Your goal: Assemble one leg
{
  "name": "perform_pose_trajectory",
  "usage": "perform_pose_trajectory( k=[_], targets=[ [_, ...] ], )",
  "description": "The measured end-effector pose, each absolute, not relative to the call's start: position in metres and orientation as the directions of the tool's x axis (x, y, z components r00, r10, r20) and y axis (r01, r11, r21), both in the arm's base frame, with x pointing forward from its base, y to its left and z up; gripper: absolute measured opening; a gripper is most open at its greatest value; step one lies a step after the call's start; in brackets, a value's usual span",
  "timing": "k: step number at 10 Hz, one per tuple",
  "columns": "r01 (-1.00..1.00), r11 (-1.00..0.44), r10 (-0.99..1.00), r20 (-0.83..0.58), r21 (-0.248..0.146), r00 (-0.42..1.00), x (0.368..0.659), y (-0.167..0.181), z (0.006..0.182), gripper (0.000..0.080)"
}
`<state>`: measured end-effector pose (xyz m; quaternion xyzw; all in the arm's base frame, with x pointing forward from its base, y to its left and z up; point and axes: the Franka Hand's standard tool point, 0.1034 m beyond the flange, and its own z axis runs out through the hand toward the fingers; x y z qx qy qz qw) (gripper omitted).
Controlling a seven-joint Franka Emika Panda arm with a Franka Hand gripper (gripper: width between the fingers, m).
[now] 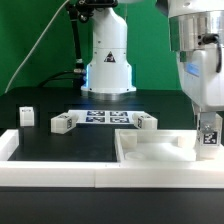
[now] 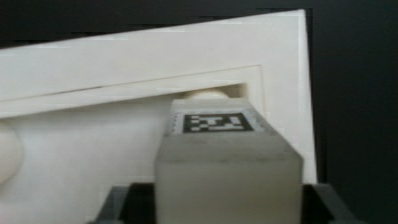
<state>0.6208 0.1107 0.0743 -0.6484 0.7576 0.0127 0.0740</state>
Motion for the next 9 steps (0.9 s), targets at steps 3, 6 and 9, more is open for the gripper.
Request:
perform_pose_trajectory(
  k=[3,6,9],
  targets=[
    [-0.908,0.418,-0.900,-0.152,-0.035,-0.408,0.6202,0.1117,0.0741,0.0294],
    [-0.868,0.497,-0.853,-0.190,-0.004,-0.487,0.6201,0.1095,0.0736,0.0294],
    [-0.896,0.444,-0.879,-0.198,-0.016,-0.433,0.6200,0.1122,0.0731,0.0486]
  ],
)
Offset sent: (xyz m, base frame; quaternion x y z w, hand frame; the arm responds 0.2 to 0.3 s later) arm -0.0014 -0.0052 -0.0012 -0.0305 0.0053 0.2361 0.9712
